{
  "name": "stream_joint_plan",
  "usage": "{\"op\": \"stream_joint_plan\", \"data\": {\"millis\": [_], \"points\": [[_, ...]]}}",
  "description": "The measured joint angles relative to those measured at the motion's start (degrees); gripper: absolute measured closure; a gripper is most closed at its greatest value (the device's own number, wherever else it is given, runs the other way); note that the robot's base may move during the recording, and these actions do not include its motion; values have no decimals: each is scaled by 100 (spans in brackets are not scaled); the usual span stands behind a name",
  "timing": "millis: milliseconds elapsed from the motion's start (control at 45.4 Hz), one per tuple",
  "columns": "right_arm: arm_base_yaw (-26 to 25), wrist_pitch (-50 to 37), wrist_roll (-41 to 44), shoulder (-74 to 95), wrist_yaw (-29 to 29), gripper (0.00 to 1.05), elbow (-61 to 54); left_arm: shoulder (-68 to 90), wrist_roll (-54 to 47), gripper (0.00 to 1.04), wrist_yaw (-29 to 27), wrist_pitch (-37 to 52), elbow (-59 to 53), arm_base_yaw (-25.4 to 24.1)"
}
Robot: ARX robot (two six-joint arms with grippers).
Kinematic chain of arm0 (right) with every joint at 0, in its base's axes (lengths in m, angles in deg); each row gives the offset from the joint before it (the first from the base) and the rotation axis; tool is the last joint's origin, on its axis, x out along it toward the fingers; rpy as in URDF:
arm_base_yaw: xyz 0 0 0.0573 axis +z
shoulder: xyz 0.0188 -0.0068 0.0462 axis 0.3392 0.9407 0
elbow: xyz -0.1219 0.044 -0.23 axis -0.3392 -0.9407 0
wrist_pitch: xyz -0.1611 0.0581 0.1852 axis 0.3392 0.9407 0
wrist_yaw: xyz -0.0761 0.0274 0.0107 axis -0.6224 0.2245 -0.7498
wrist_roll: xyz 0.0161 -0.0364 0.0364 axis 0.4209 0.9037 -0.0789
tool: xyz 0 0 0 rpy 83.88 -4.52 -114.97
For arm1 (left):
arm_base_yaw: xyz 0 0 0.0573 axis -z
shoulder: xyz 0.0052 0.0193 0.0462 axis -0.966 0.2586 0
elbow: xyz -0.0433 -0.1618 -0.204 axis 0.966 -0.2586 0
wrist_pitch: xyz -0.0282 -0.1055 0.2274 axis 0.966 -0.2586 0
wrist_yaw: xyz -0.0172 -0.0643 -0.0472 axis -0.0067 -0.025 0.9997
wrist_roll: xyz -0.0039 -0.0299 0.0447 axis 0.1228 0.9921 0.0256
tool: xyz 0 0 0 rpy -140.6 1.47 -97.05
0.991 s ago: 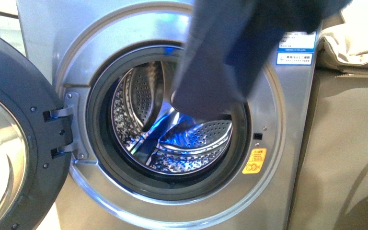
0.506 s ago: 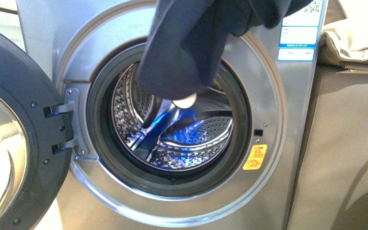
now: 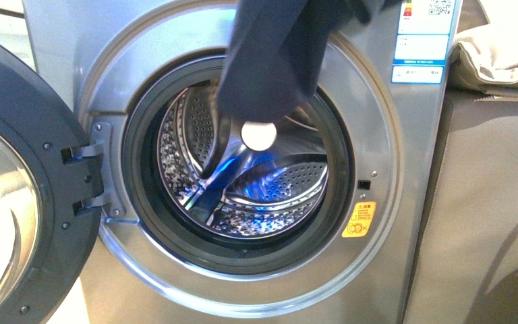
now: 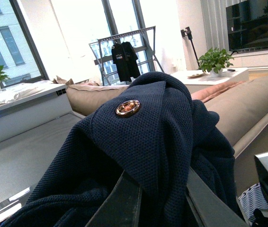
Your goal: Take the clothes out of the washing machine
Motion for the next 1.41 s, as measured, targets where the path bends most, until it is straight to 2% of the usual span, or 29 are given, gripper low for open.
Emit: {"op": "stream_joint_plan", "data": {"millis": [330,440,639,749,859,947,1079,1409], "points": [[267,-348,-168,343,-404,7,208,0,-2,92,-22,0,13,0],[315,-671,-251,470,-826,9,216,0,-2,92,-17,0,13,-4],[144,-1108,-317,461,-1270,47,133,0,0,92,0,0,13,-4],[-17,-1261,-387,258,-1233,68,-162,0,0,92,9,0,13,-4],[-170,-1414,-525,28,-1123,84,-472,0,2,92,33,0,13,-4],[-289,-1499,-691,-131,-1038,91,-669,0,2,92,61,0,13,-4],[-505,-1598,-957,-365,-890,92,-916,0,4,92,114,0,13,7],[-1115,-1679,-1182,-669,-739,92,-1248,-2,7,47,92,0,17,22]]}}
